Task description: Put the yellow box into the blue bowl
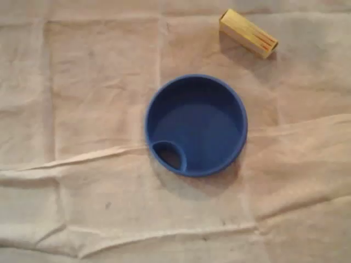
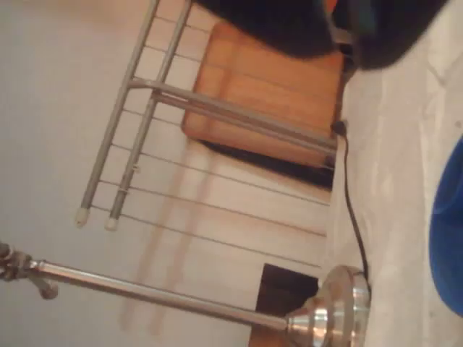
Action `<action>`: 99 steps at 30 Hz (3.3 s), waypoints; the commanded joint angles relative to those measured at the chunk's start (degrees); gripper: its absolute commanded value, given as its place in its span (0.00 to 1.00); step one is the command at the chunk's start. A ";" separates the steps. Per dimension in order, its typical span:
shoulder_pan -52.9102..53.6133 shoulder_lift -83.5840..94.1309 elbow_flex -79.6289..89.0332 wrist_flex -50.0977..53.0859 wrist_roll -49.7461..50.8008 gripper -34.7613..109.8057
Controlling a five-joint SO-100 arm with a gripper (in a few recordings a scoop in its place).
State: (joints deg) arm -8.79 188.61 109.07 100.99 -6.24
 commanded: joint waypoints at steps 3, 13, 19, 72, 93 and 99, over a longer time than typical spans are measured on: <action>0.09 1.14 -0.26 -0.26 0.00 0.24; -0.09 1.14 -0.26 -0.26 0.00 0.24; -0.09 1.14 -0.26 -0.26 -0.09 0.24; -0.18 -62.93 -15.47 -9.84 28.30 0.24; 0.44 -78.05 -18.19 -9.67 54.05 0.29; 1.05 -78.22 -17.14 -10.28 53.09 0.43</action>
State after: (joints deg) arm -8.88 109.86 94.66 92.11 47.02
